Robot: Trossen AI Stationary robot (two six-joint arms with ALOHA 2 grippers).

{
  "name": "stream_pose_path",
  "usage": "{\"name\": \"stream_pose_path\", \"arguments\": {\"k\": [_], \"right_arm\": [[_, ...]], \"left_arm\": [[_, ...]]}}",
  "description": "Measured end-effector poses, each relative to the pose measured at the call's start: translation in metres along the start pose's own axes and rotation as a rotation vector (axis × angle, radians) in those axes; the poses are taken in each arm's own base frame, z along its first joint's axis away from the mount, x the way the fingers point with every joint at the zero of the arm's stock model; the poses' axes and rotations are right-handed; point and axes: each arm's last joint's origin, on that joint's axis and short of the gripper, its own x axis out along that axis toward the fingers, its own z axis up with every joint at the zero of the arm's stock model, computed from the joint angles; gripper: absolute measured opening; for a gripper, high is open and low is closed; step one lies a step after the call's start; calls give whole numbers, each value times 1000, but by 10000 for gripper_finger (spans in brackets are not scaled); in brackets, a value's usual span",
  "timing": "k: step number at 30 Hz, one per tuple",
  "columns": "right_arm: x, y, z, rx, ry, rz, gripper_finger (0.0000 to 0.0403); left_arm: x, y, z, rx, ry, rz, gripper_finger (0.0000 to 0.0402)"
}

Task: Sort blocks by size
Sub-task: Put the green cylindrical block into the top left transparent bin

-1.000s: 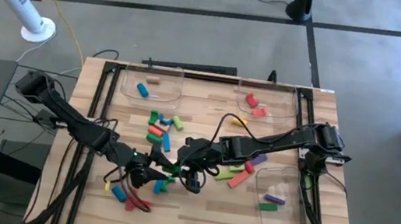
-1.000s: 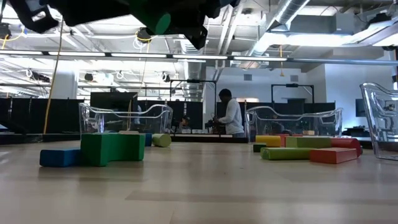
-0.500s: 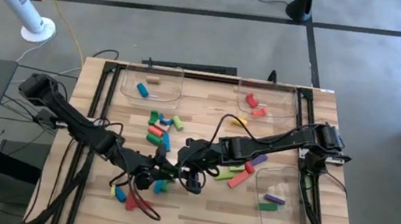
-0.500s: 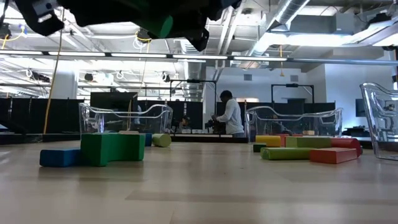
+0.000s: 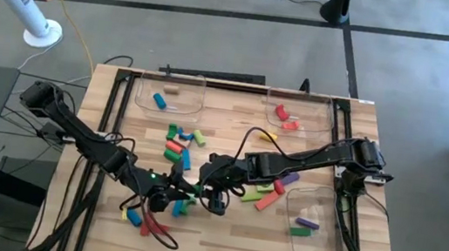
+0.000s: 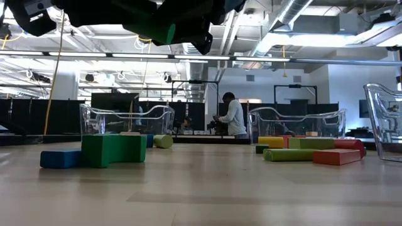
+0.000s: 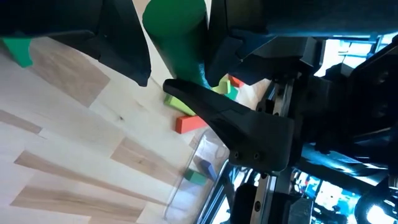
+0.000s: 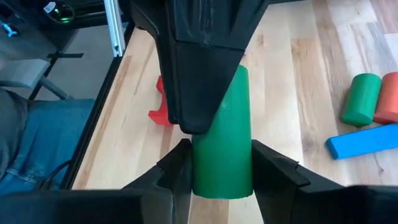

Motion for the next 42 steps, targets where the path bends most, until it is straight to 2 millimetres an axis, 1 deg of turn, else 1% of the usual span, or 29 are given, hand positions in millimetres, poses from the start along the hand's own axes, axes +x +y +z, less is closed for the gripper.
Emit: {"name": "stream_pose_path", "arguments": {"k": [9, 16, 19, 21, 25, 31, 33, 37, 42], "right_arm": [[0, 0, 0, -1, -2, 0, 162], [0, 0, 0, -2, -5, 2, 162], [0, 0, 1, -2, -10, 2, 162], [0, 1, 2, -6, -20, 8, 162], [-1, 2, 5, -16, -49, 21, 162], [-1, 2, 5, -17, -52, 20, 162], [-1, 2, 6, -18, -55, 21, 162], [-1, 2, 7, -19, -63, 22, 162], [-1, 2, 6, -19, -61, 21, 162]], "left_arm": [[0, 0, 0, -8, 14, 15, 145], [0, 0, -1, -7, 22, 21, 178], [0, 0, -1, -2, 50, 46, 195], [0, -1, -2, 6, 82, 72, 200], [-2, -2, -1, 13, 97, 93, 191], [-4, -2, 5, 36, 93, 145, 150], [-5, -3, 7, 45, 83, 148, 142], [-6, -4, 9, 46, 72, 144, 146], [-8, -6, 11, 39, 58, 142, 173]]}}
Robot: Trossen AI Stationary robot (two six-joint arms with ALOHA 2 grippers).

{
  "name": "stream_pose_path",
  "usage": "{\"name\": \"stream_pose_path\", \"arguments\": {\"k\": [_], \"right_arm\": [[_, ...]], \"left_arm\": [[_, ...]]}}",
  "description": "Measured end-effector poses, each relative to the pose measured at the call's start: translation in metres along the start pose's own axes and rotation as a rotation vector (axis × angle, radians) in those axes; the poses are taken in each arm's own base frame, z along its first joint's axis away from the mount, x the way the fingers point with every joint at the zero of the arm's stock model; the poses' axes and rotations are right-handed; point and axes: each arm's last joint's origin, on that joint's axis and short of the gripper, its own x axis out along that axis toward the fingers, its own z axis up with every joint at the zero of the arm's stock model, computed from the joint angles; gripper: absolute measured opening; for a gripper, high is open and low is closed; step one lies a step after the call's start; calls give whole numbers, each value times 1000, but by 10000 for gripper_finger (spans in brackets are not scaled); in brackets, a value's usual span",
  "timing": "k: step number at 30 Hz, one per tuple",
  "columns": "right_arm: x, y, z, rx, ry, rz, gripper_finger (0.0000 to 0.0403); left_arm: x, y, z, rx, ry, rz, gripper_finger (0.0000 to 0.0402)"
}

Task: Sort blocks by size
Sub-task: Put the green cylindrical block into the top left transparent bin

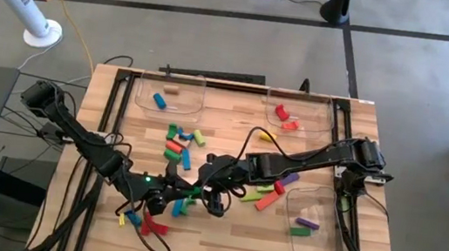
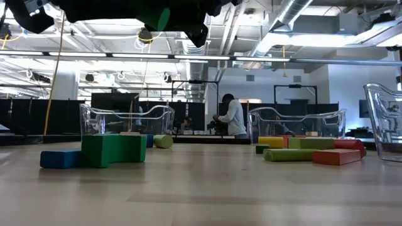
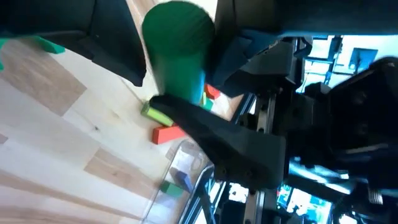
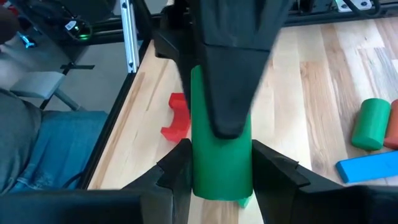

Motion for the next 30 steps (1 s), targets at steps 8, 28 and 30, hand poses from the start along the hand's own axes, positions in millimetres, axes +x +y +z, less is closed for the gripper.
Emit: {"name": "stream_pose_path", "arguments": {"k": [8, 28, 30], "right_arm": [[0, 0, 0, 0, -1, -2, 162], [0, -2, -1, -3, 6, -14, 195], [0, -3, -3, -9, 25, -38, 219]], "left_arm": [[0, 0, 0, -1, -3, -3, 188], [-1, -1, -1, 13, 14, -6, 124], [0, -2, -4, 26, 44, -14, 124]]}}
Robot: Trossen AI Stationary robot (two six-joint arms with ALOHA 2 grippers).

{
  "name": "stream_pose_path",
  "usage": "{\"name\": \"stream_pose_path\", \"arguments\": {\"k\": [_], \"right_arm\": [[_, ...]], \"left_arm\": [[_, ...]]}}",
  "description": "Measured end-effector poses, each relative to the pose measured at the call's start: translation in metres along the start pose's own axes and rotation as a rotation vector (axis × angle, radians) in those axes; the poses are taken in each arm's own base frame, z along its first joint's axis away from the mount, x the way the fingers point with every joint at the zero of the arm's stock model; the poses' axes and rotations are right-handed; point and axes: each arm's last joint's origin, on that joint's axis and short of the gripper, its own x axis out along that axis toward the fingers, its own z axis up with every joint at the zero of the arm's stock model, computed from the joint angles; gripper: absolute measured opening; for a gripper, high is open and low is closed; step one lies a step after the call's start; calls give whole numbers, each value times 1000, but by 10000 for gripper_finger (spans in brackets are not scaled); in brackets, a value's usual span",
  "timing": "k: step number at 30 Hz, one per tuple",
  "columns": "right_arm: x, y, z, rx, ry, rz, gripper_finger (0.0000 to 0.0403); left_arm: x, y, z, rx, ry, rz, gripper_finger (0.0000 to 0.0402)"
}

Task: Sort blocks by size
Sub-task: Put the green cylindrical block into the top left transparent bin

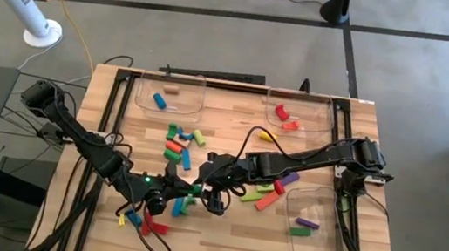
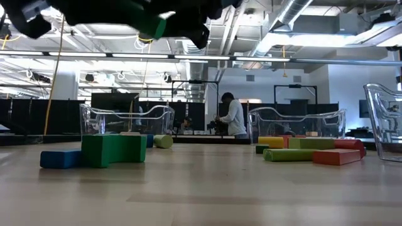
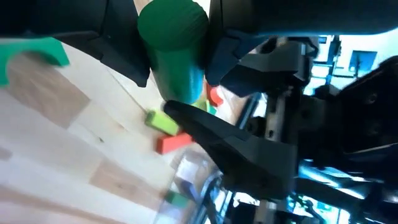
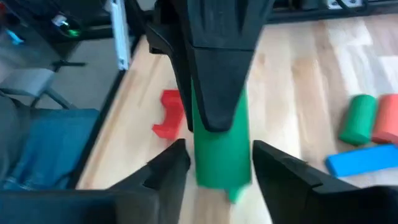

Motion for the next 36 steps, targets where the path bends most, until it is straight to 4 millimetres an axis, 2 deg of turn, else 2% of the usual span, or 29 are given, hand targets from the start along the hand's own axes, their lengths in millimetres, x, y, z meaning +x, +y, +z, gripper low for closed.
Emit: {"name": "stream_pose_path", "arguments": {"k": [5, 14, 24, 36], "right_arm": [[-1, -6, -10, 6, 100, -91, 262], [-3, -11, -22, 27, 218, -174, 265], [-1, -1, -38, 42, 290, -175, 265], [0, 22, -43, 17, 293, -171, 265]], "left_arm": [[0, 5, -13, -31, 80, -14, 124], [-24, 49, -50, -205, 213, 87, 124], [-48, 97, -124, -471, 486, 263, 124], [-42, 123, -212, -758, 698, 262, 124]]}}
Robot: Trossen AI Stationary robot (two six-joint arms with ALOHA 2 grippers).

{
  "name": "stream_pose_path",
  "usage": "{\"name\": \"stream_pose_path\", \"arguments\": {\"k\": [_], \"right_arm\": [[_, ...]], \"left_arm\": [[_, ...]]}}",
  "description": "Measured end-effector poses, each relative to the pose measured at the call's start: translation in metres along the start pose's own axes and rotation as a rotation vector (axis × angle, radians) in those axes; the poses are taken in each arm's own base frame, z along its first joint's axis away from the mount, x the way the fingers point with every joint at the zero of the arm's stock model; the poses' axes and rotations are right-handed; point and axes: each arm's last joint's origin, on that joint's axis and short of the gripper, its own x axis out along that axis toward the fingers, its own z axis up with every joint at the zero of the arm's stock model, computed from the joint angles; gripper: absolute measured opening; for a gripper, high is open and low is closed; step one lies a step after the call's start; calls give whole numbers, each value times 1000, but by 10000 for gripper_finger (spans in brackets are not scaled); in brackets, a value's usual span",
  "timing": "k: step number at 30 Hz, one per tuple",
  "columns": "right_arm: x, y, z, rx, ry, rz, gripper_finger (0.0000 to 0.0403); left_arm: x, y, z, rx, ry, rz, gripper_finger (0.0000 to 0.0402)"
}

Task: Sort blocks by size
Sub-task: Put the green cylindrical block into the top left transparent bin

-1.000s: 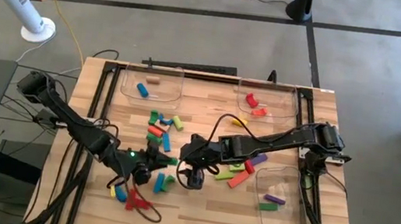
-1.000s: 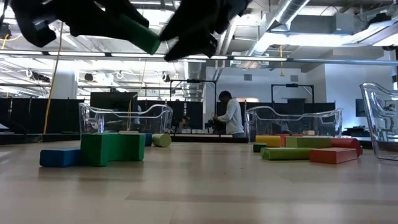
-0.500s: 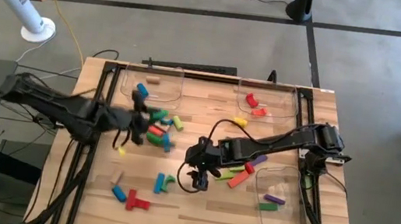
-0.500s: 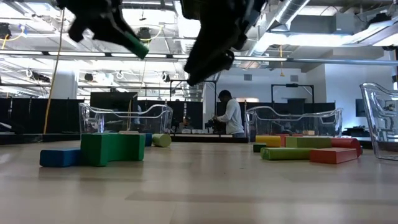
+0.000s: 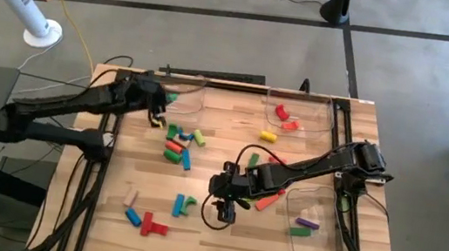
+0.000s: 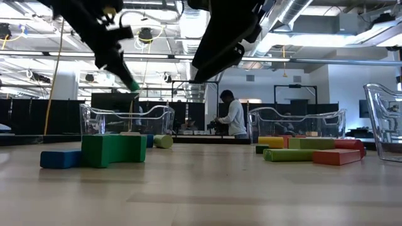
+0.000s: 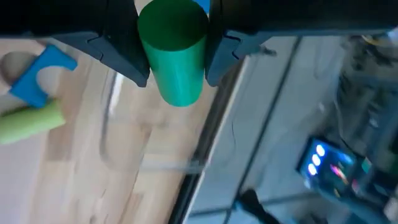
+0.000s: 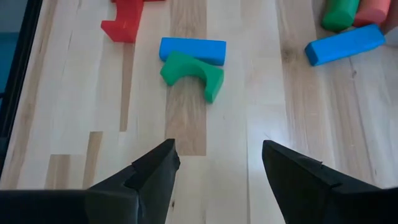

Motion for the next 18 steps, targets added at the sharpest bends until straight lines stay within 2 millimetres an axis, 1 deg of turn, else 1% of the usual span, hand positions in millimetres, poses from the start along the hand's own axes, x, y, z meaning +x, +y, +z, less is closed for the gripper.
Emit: {"name": "stream_pose_path", "arguments": {"k": [4, 9, 14, 18], "right_arm": [[-1, 7, -2, -11, 1, 9, 265], [-2, 16, -4, -23, 1, 24, 265], [-2, 22, -6, -25, 3, 35, 265], [-3, 25, -7, -30, 4, 39, 265]], "left_arm": [[26, 15, -13, -80, 98, -28, 124], [59, 28, -31, -173, 227, -41, 124], [84, 39, -40, -248, 310, -61, 127], [98, 40, -49, -280, 356, -102, 142]]}}
